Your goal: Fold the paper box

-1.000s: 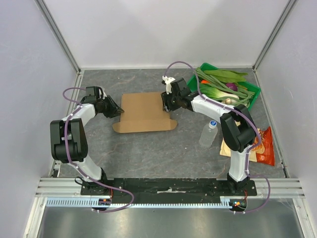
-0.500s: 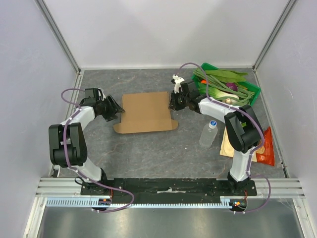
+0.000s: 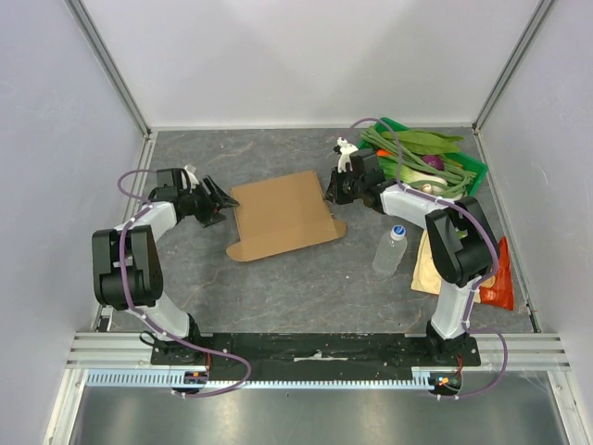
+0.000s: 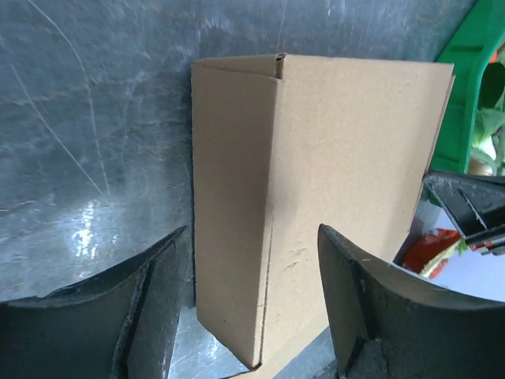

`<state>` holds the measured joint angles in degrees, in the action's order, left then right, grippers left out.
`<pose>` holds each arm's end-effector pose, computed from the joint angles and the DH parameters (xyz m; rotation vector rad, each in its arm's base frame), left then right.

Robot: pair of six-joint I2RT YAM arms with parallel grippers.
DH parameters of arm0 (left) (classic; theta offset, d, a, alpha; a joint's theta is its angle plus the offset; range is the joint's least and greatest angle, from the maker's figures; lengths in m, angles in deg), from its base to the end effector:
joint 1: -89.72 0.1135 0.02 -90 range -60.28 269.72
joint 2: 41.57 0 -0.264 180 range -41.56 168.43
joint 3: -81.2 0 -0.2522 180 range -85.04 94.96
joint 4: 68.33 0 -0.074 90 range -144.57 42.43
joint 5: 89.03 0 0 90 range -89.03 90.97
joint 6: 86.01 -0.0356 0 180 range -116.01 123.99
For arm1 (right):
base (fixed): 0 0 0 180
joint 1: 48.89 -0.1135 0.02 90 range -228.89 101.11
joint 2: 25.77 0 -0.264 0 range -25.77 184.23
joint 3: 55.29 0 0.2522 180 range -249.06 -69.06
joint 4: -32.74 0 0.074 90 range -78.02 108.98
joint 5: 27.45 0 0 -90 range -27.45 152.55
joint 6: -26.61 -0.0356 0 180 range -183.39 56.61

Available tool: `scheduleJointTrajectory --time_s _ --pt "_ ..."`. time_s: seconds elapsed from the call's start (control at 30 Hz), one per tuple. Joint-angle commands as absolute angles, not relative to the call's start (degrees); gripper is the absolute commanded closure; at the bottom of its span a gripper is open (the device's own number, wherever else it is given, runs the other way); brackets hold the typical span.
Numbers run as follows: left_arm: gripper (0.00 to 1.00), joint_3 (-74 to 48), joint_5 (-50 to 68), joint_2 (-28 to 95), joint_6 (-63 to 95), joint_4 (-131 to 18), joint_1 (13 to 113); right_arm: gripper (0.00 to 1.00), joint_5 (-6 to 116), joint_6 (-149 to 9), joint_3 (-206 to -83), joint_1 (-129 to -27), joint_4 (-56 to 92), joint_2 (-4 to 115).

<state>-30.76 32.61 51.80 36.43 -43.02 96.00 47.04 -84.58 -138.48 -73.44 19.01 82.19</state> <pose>0.3297 0.0175 0.1885 -0.5796 2.4006 -0.8770 0.3737 0.1812 0.1915 -0.2196 2.3070 0.7236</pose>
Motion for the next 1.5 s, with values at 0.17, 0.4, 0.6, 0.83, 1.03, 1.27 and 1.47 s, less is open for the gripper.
scheduleJointTrajectory --time_s 0.17,0.4,0.6,0.83,1.03,1.27,1.47 --pt "0.28 -36.7 38.4 53.6 42.6 -51.9 93.9 0.93 52.5 -85.6 -135.7 -70.8 14.2 85.0" --pt "0.27 -43.2 37.5 51.9 47.8 -61.4 90.5 0.93 52.7 -86.6 -135.9 -69.9 14.0 86.4" --pt "0.27 -48.2 31.0 44.3 48.6 -61.3 90.3 0.94 53.7 -87.4 -136.6 -68.8 13.6 87.7" --pt "0.15 -57.8 33.3 32.7 52.2 -76.0 90.3 0.94 53.8 -87.0 -137.5 -68.3 13.4 89.6" --pt "0.05 -60.8 34.4 32.5 55.6 -79.0 90.3 0.94 53.5 -86.9 -137.6 -68.0 13.2 90.0" --pt "0.03 -61.5 36.3 35.5 59.4 -88.0 88.0 0.94 52.4 -86.6 -137.7 -67.9 13.6 89.9" --pt "0.02 -61.4 37.4 40.0 65.7 -100.5 85.7 0.94 52.4 -86.2 -138.0 -67.9 13.4 89.5"
